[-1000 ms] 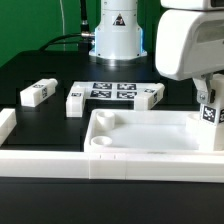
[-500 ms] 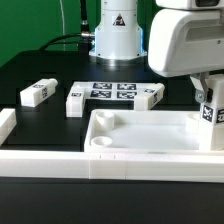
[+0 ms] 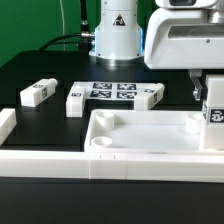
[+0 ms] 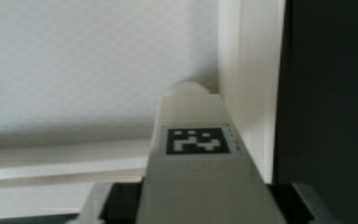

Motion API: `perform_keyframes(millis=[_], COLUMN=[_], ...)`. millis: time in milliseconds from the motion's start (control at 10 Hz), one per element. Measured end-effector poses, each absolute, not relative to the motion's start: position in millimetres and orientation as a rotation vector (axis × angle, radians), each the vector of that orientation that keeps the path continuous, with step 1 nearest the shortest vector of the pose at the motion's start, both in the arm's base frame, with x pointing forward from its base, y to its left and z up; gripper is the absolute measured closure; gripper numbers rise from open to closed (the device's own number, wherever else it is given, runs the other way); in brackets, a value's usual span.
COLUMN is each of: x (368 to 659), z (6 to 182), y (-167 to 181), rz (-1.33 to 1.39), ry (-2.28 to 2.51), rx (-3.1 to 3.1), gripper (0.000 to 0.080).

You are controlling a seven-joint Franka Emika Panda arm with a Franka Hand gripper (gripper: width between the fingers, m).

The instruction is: Assemble desk

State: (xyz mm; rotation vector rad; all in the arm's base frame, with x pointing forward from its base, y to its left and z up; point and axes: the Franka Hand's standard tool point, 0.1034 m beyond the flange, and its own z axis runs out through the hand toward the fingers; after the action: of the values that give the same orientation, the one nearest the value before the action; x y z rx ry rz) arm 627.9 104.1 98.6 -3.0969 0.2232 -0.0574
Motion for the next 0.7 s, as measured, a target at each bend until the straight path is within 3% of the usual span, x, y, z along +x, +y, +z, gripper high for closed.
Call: perform_keyframes(millis=[700], x=[629], z=[98.8], y=[83], rz=[-0.056], ry=[0.891], rx=[-3.005], gripper=[0.0508])
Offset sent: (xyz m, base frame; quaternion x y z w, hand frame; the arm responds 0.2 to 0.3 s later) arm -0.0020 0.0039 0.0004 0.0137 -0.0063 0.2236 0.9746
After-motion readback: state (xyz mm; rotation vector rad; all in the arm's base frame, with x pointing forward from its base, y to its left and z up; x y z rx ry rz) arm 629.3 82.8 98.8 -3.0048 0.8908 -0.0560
